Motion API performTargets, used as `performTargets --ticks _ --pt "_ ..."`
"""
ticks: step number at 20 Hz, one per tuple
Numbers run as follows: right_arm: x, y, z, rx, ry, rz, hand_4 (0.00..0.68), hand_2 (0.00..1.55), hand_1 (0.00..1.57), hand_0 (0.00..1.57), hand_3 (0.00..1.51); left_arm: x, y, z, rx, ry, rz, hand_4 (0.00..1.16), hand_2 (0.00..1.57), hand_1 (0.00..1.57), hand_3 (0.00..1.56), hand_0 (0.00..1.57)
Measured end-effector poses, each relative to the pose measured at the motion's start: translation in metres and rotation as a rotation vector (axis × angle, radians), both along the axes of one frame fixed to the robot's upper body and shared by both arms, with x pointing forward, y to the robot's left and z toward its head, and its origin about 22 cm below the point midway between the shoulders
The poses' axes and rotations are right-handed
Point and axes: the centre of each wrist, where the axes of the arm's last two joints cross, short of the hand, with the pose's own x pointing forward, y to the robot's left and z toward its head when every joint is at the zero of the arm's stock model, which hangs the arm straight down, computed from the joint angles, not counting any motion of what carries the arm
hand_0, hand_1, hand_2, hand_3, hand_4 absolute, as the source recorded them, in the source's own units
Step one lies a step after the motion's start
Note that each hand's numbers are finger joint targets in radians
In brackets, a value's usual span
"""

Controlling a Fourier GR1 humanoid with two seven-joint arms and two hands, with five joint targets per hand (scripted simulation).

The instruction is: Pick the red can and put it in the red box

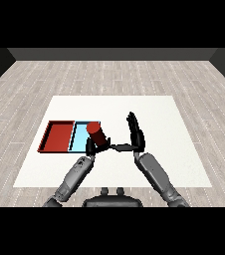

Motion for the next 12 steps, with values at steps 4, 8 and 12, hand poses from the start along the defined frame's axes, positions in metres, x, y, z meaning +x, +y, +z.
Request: performTargets --ticks 4,8,12 --pt "-0.014 -0.039 0.003 0.009 -0.015 -0.054 0.0 0.0 0.0 0.0 0.0 0.01 0.032 0.006 0.079 -0.03 0.051 1.12 1.57 1.57 1.47 1.57" --pt "-0.038 -0.074 -0.017 -0.008 0.019 -0.132 0.0 0.0 0.0 0.0 0.0 0.019 0.07 0.017 0.166 -0.044 0.111 1.11 1.57 1.57 1.47 1.57" --pt "-0.044 -0.101 -0.027 -0.028 0.05 -0.194 0.0 0.0 0.0 0.0 0.0 0.028 0.116 0.02 0.253 -0.017 0.19 1.1 1.55 1.57 1.47 1.57"
